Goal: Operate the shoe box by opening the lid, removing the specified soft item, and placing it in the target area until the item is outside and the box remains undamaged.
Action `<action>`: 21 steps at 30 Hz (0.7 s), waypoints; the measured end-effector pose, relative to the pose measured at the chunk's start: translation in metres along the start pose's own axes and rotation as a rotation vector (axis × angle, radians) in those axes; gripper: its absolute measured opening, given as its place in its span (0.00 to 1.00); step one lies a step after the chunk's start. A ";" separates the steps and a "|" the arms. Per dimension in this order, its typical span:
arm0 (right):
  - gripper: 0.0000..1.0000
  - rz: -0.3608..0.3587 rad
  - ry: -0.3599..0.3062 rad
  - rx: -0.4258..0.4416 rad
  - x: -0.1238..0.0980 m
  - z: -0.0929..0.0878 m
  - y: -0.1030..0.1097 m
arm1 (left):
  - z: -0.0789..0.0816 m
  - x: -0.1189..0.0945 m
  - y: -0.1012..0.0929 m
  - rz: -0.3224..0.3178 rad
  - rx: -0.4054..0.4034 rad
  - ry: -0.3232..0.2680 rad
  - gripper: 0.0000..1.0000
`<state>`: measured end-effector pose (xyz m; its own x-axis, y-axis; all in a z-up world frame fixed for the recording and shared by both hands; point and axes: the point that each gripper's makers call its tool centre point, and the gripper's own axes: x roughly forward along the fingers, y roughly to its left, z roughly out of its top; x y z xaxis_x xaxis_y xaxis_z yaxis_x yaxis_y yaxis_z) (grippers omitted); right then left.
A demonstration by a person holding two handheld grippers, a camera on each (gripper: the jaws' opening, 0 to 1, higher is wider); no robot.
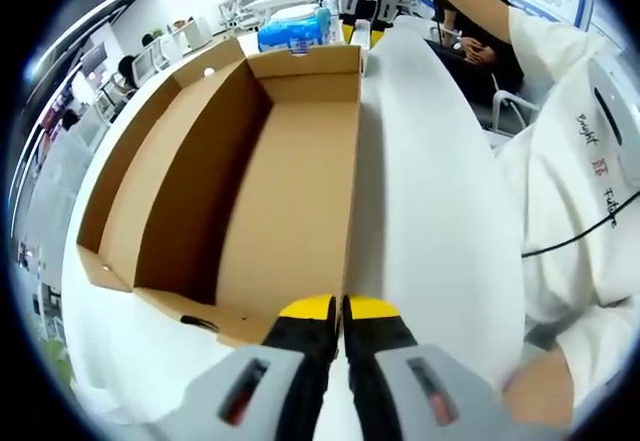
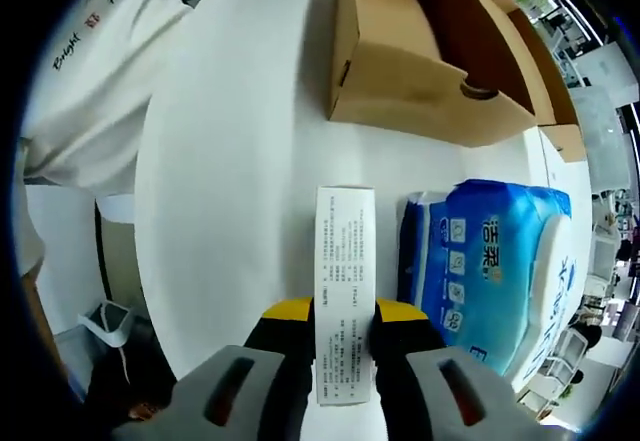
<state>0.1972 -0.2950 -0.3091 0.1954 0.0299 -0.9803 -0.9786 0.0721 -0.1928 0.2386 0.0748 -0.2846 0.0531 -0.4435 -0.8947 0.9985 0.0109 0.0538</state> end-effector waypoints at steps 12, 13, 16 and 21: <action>0.22 -0.050 0.007 -0.016 -0.004 -0.002 -0.009 | -0.001 -0.001 0.000 0.006 0.005 0.004 0.03; 0.22 -0.054 0.002 -0.015 -0.005 -0.002 -0.009 | -0.001 -0.001 0.000 0.007 0.006 0.004 0.03; 0.22 -0.093 -0.004 -0.013 -0.012 -0.001 -0.012 | -0.001 -0.001 0.001 0.007 0.006 0.005 0.03; 0.20 -0.129 -0.023 -0.007 -0.019 0.001 -0.009 | -0.001 0.000 0.001 0.009 0.011 0.012 0.03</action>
<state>0.2027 -0.2949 -0.2887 0.3206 0.0441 -0.9462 -0.9458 0.0703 -0.3172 0.2394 0.0758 -0.2851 0.0621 -0.4329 -0.8993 0.9978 0.0053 0.0664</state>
